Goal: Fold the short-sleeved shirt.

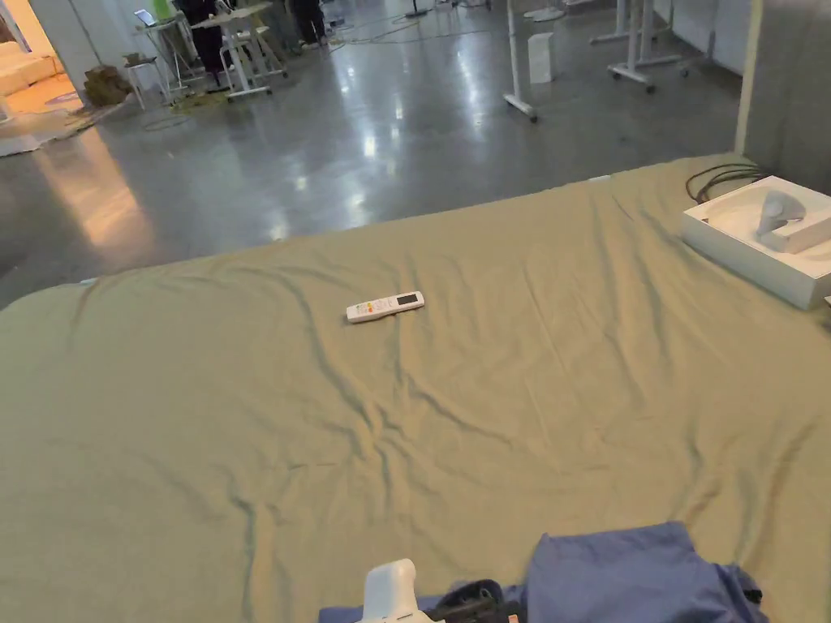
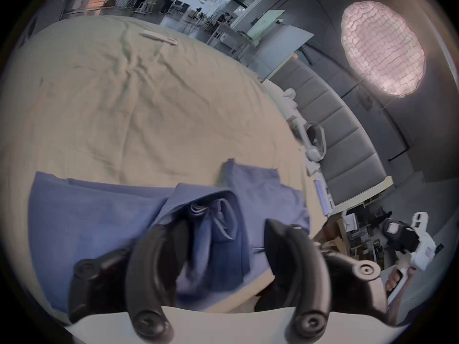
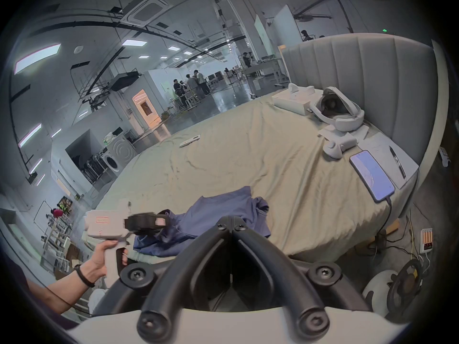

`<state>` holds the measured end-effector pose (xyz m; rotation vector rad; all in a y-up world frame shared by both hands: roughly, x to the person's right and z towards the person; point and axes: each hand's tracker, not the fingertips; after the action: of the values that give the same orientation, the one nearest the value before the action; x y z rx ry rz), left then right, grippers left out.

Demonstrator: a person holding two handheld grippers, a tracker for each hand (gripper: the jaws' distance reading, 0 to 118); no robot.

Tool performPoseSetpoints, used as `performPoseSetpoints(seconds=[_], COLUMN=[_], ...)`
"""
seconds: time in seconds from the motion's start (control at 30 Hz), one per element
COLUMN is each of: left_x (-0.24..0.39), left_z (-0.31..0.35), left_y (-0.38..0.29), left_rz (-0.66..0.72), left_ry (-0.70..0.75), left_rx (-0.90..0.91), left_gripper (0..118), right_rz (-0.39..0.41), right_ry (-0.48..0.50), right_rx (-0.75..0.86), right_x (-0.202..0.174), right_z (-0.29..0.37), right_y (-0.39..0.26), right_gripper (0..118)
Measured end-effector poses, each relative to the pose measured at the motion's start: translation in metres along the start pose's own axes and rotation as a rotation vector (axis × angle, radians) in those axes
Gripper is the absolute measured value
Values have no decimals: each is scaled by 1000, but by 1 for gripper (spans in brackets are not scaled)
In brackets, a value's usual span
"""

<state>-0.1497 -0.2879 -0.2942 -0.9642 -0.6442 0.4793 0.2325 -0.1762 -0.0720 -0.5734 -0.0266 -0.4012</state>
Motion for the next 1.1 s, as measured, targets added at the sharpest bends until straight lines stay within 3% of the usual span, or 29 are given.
performPoseSetpoints(seconds=[0.1, 0.27, 0.37, 0.4, 0.43, 0.53, 0.6, 0.63, 0.73, 0.8, 0.83, 0.87, 0.9, 0.97, 1.0, 1.1], left_x=[9, -10, -29, -35, -37, -56, -57, -45, -32, -28, -30, -33, -40, -57, -66, -105], left_z=[47, 53, 18, 4, -15, -60, -75, -72, -58, -40, -19, 2, 20, 64, 81, 125], left_y=[8, 15, 3, -2, -9, -26, -38, -37, -31, -23, -19, -17, -14, -7, -6, 1], left_rz=[-46, 91, 225, 274, 310, 437, 366, 346, 339, 343, 343, 317, 276, 297, 303, 358], left_ry=[-78, -16, -150, -211, -182, -149, -140, -223, -180, -192, -225, -277, -251, -247, -251, -181], left_rx=[164, 207, 136, 115, 92, -10, -21, 46, 27, 26, 73, 140, 164, 223, 261, 317], left_gripper=[70, 65, 47, 28, 2, 2, 1, 1, 2, 8, 26, 61, 84, 110, 117, 117], right_rz=[-7, -54, -54, -52, -49, -40, -45, -52, -59, -50, -38, -31, -30, -43, -47, -52], right_ry=[-8, 31, 34, 32, 24, 9, 2, 1, -1, 8, 13, 18, 29, 52, 60, 85], right_rx=[5, -2, -4, -5, -8, -15, -18, -21, -23, -27, -29, -25, -24, -35, -39, -56], right_x=[4, 5, 2, 1, 0, 1, 2, 3, 1, -1, -4, -6, -7, -7, -8, -11], right_z=[0, -6, -4, -2, -1, 4, 5, 4, 3, 2, 2, 2, 0, -7, -9, -15], right_y=[-2, -3, -5, -5, -6, -6, -6, -6, -5, -3, -2, -2, -2, -2, -3, -6], right_gripper=[0, 0, 0, 0, 0, 0, 0, 0, 0, 0, 0, 0, 0, 0, 0, 0])
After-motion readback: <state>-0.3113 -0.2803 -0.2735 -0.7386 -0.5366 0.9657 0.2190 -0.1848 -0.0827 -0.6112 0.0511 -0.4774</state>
